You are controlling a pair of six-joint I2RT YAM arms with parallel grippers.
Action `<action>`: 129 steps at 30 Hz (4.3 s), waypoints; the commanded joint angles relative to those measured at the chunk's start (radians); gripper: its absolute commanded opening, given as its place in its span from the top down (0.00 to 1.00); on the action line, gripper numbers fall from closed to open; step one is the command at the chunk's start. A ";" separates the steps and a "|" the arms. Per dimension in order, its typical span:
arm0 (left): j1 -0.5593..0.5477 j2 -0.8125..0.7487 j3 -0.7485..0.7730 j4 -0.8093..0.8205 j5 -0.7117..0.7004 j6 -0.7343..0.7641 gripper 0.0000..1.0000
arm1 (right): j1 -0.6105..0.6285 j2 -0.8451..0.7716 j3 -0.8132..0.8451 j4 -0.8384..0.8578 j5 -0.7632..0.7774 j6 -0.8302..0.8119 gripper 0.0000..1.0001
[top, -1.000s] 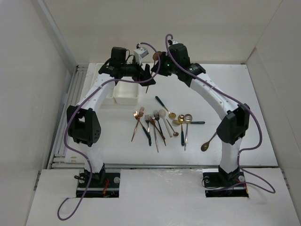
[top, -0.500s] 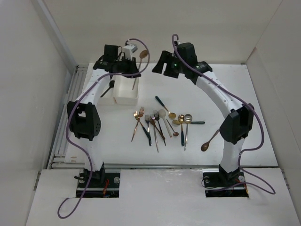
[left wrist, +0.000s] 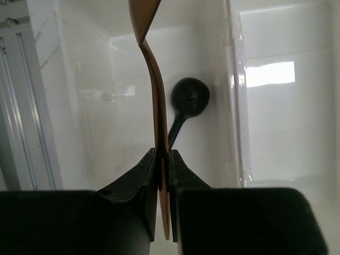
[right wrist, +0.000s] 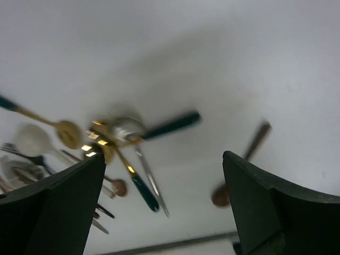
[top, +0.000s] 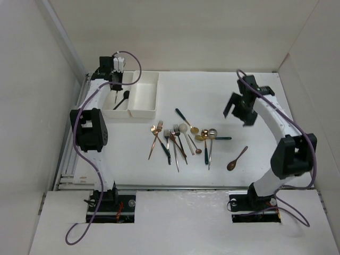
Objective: Sort the eating utensils into containers
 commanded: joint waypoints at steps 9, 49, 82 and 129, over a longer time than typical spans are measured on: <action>-0.006 0.006 -0.093 0.063 -0.098 -0.032 0.58 | -0.095 -0.324 -0.659 0.006 0.014 0.372 0.20; -0.187 -0.291 0.017 -0.096 0.731 1.278 0.30 | 0.020 0.102 0.214 0.073 -1.116 -0.340 1.00; -0.443 -0.550 -0.668 0.442 0.747 1.930 1.00 | 0.243 0.337 0.388 0.255 -1.184 -0.124 1.00; 0.022 -0.081 0.186 -0.072 -0.205 -0.125 0.23 | 0.296 0.038 -0.428 0.221 -0.030 0.172 0.50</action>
